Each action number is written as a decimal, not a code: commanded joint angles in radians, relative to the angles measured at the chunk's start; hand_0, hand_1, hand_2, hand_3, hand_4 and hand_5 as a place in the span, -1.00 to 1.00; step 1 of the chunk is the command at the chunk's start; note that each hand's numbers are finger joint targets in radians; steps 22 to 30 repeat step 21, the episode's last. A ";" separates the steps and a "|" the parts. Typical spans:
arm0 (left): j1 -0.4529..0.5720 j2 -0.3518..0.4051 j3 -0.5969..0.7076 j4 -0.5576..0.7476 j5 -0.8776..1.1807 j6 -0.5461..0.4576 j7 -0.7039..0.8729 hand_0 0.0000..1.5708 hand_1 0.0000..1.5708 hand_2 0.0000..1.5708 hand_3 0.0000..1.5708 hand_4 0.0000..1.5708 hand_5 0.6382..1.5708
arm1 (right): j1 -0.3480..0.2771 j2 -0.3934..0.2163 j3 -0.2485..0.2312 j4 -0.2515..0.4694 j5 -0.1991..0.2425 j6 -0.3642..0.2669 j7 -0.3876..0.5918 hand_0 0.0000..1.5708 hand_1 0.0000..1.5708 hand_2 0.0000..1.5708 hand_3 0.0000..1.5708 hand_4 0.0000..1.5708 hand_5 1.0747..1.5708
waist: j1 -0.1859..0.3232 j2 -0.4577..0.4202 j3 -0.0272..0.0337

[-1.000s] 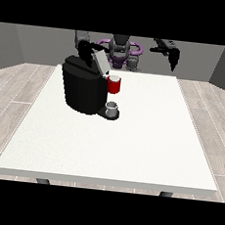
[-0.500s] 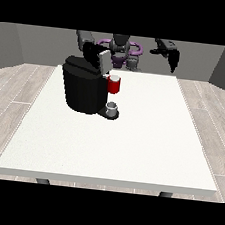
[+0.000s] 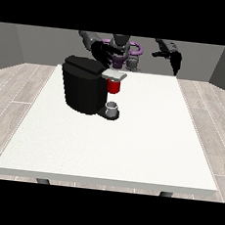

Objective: Insert the coffee pod into the coffee machine and close the lid

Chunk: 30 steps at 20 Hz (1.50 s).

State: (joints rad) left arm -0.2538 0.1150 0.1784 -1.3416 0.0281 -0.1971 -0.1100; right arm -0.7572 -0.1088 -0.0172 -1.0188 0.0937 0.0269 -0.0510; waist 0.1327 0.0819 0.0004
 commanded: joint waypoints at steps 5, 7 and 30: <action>-0.006 0.018 0.017 0.058 0.010 0.008 -0.023 -1.00 -1.00 -1.00 -1.00 -0.82 1.00 | -0.074 0.020 0.014 -0.001 0.038 -0.003 0.025 -1.00 -1.00 -1.00 -1.00 -0.82 1.00 | -0.016 -0.011 -0.0006; -0.031 0.008 -0.009 0.004 0.009 0.016 0.036 -1.00 -1.00 -1.00 -1.00 -0.79 1.00 | -0.138 -0.008 -0.021 0.041 0.033 -0.002 0.062 -1.00 -1.00 -1.00 -1.00 -0.91 1.00 | 0.026 -0.015 -0.0005; 0.104 -0.016 0.001 0.062 0.008 0.025 -0.081 -1.00 -1.00 -1.00 -1.00 -0.76 1.00 | 0.374 0.108 0.183 -0.161 -0.163 0.021 -0.123 -1.00 -1.00 -1.00 -1.00 -0.80 1.00 | -0.134 -0.211 -0.0002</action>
